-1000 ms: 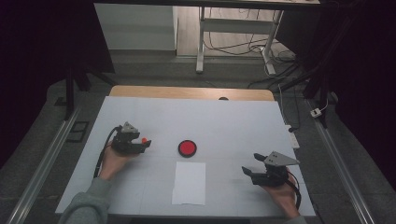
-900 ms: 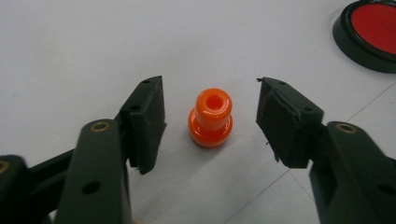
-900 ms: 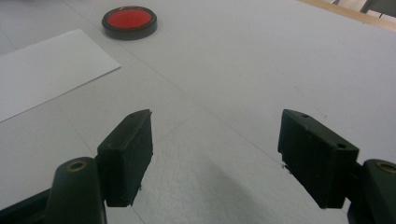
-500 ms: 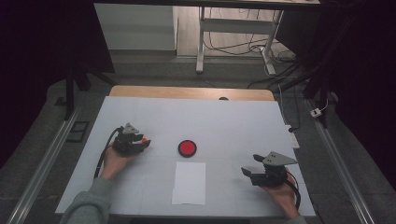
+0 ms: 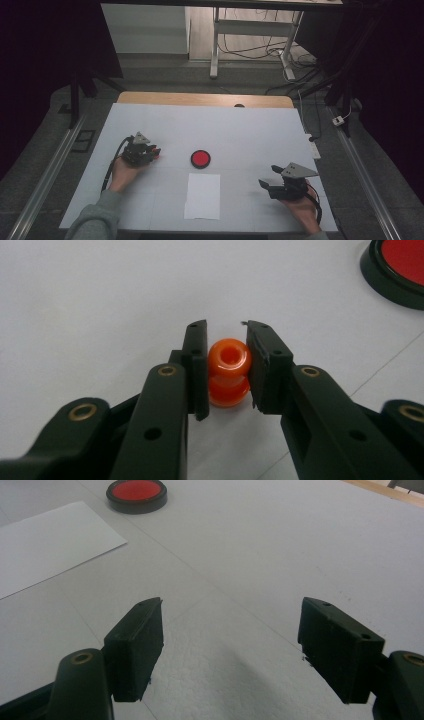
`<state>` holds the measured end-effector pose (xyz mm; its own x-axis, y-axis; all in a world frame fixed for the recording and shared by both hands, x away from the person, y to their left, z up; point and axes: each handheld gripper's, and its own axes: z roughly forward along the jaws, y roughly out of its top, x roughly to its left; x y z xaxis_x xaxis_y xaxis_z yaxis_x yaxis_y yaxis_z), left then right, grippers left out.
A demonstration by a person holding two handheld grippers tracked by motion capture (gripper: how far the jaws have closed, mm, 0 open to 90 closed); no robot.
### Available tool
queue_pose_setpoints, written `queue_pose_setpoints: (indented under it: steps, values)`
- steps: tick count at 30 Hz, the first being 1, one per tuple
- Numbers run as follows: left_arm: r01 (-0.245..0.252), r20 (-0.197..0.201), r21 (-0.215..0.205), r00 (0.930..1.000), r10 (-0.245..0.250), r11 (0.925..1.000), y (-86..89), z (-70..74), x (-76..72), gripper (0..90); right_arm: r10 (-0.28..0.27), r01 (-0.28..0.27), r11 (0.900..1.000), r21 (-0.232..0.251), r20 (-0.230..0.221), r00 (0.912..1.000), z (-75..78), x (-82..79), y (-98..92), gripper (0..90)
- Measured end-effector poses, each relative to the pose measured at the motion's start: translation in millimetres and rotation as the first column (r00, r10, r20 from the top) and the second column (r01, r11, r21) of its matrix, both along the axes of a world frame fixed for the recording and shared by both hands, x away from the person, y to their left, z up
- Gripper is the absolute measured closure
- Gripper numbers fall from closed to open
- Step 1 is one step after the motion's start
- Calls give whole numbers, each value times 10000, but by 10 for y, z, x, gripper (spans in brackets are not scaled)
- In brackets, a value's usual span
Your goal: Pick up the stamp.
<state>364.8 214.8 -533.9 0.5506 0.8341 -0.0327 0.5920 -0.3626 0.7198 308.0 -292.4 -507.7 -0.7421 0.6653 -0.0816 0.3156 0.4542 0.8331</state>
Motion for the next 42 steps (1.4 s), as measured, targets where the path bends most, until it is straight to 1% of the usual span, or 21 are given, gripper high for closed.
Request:
queue_pose_setpoints:
  steps: [2,9,19,22,23,25,26,27,29,31,32,36,42]
  values:
    - [15,-20,-44,10000,-15,10000,15,-1,4,718,-4,4,10000,-3,3,10000,0,0,1,259]
    - [-38,3,37,10000,38,10000,16,5,1,722,-6,6,10000,52,81,10000,5,0,-4,260]
    - [-191,0,-213,9998,191,9996,55,25,-2,724,-30,29,10000,32,134,9999,9,-3,-4,262]
    - [-194,55,-287,9998,196,9994,61,41,-8,723,-57,56,10000,70,172,9998,10,-6,-6,262]
    - [-186,68,-291,9998,188,9994,64,45,-9,724,-84,84,10000,5,190,9998,13,-6,-10,262]
    - [-207,67,-321,9998,209,9993,64,49,-11,723,-76,74,9999,112,171,9998,10,-3,-10,262]
    - [-222,72,-341,9997,225,9992,63,53,-14,723,-85,83,9999,127,175,9998,10,-5,-8,262]
    - [-193,112,-333,9997,197,9993,60,64,-20,723,-149,147,9999,47,269,9995,11,-7,-9,262]
    - [-192,153,-372,9997,197,9991,59,77,-28,723,-197,195,9998,97,284,9994,13,-9,-10,262]
    - [-194,193,-396,9996,202,9990,65,93,-36,723,-163,156,9996,228,294,9994,14,-6,-14,262]
    - [-173,222,-463,9996,184,9988,71,101,-39,723,-179,170,9994,301,301,9994,14,-8,-15,263]
    - [-194,288,-657,9994,213,9977,93,139,-54,723,-250,236,9993,294,469,9986,26,-16,-16,264]
    - [-193,362,-807,9991,223,9966,113,182,-64,723,-306,296,9993,244,405,9987,15,-11,-31,267]
